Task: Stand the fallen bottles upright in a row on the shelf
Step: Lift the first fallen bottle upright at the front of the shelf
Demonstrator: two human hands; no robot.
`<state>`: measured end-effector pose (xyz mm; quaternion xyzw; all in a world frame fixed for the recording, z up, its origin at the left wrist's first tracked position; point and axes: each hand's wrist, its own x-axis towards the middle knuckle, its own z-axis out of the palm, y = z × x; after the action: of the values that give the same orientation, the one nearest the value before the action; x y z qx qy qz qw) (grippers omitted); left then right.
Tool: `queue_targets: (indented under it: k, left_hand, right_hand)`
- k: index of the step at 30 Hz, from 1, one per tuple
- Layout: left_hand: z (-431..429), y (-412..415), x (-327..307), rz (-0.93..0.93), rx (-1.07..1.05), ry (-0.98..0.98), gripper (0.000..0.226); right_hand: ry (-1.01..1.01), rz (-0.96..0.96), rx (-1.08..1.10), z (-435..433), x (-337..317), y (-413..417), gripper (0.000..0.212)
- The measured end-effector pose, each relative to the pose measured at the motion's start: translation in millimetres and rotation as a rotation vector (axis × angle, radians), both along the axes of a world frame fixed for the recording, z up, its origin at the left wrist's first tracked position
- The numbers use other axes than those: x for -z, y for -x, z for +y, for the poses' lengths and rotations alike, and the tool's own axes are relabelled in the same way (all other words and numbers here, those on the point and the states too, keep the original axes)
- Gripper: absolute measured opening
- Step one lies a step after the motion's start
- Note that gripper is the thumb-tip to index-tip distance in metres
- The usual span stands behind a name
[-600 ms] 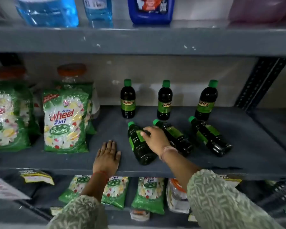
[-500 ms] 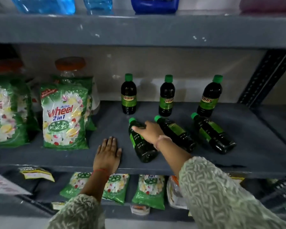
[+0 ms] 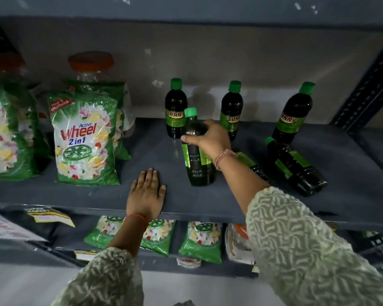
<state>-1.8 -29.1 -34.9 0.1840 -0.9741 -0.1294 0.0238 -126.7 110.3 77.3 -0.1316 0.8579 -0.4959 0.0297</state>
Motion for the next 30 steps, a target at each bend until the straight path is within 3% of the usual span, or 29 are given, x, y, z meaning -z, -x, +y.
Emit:
queue_targets:
  k: [4,12,17,25,30]
  left_hand:
    - [-1.7,-9.3,10.3,-0.039,-0.007,-0.013,0.057]
    - [6.7,-11.1,13.1,-0.048,0.022,0.001,0.057]
    - [3.3,-13.9,17.1,-0.091,0.023,-0.020,0.057]
    - [8.2,-18.7,17.3,-0.084,0.031,-0.021,0.058]
    - [7.3,-17.9,14.0,-0.080,0.042,-0.022,0.058]
  right_hand:
    - [0.037,0.121,-0.017,3.9,5.3,-7.9,0.066]
    - [0.129,0.045,-0.097,34.3,22.0,-15.6,0.068]
    - [-0.112,0.052,-0.011,29.7,12.1,-8.6,0.084]
    - [-0.157,0.041,-0.082,29.2,-11.3,-5.8,0.039]
    - [-0.261,0.169,-0.022,26.9,-12.9,-7.5,0.072]
